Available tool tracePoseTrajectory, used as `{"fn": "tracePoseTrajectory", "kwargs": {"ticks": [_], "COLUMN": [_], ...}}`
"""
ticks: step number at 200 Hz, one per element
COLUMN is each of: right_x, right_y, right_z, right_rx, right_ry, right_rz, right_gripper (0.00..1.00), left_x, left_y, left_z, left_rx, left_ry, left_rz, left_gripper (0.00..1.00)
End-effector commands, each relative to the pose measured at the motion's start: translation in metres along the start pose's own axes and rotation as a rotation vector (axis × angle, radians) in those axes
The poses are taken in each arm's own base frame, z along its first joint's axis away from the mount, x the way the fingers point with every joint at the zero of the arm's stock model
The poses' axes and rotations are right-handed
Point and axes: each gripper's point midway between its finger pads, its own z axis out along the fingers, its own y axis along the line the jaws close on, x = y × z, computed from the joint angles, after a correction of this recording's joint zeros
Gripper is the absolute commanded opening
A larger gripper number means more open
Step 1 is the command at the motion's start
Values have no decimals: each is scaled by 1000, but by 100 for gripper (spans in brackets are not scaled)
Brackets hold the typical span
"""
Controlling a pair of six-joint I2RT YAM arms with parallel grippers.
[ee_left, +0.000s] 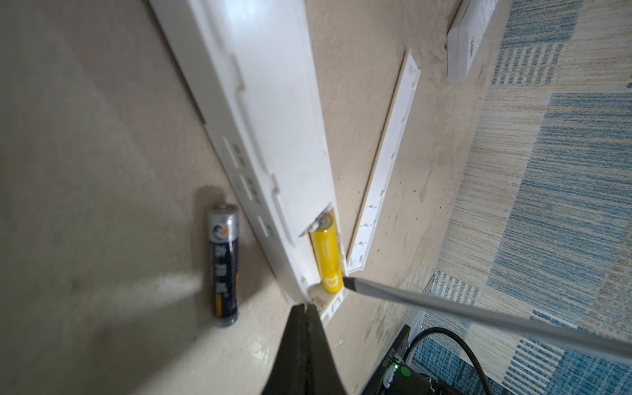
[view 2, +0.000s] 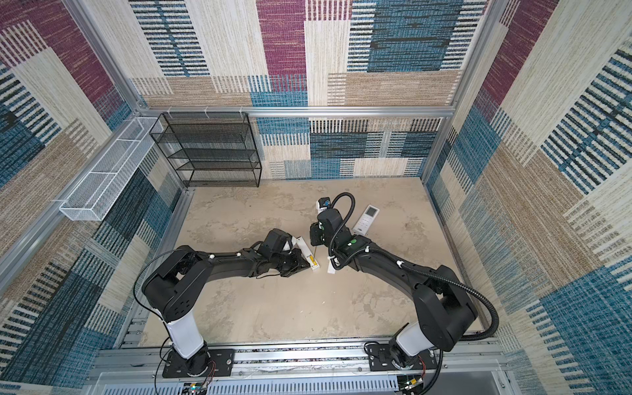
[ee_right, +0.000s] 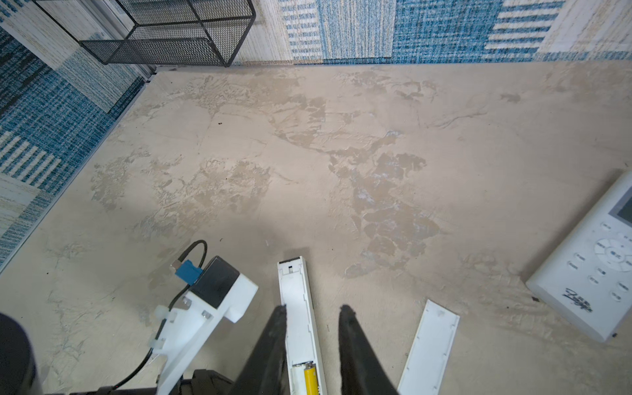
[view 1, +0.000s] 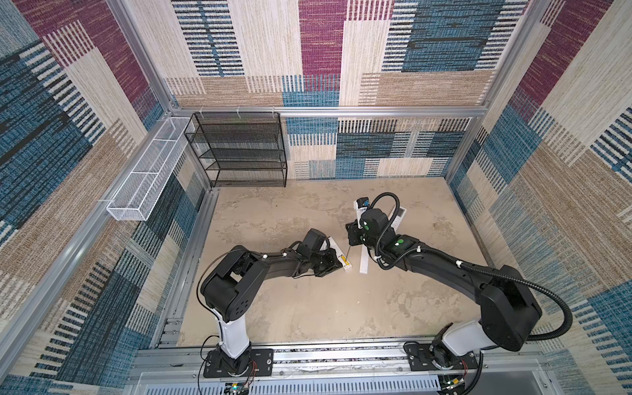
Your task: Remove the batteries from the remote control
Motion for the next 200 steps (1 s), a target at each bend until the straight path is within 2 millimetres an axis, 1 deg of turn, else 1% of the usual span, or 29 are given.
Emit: {"fn": "tracePoseTrajectory", "kwargs": {"ticks": [1,32,91,135,183,200], "right_x": [-3,-3,-3,6,10,12], "right_y": [-2,-4,-3,-5,-2,0], "right_z": [0,-1,-2,0,1,1], "right_rx": [13,28,30,50,70,52], "right_ry": [-16,-21,-23,-5,-6,-3], "right_rz": [2,-13,-29,-60,-112,-111], "right_gripper": [0,0,0,0,0,0], "left_x": [-4,-3,-3,-3,-3,-3], "left_y": [-4,-2,-1,-1,0,-2], "left_z": [0,0,1,2,3,3], "left_rx": [12,8,6,7,7,9], "left_ry": [-15,-13,-12,-12,-11,-11], "left_rz": [18,16,12,12,10,11], "left_gripper": [6,6,5,5,5,5]}}
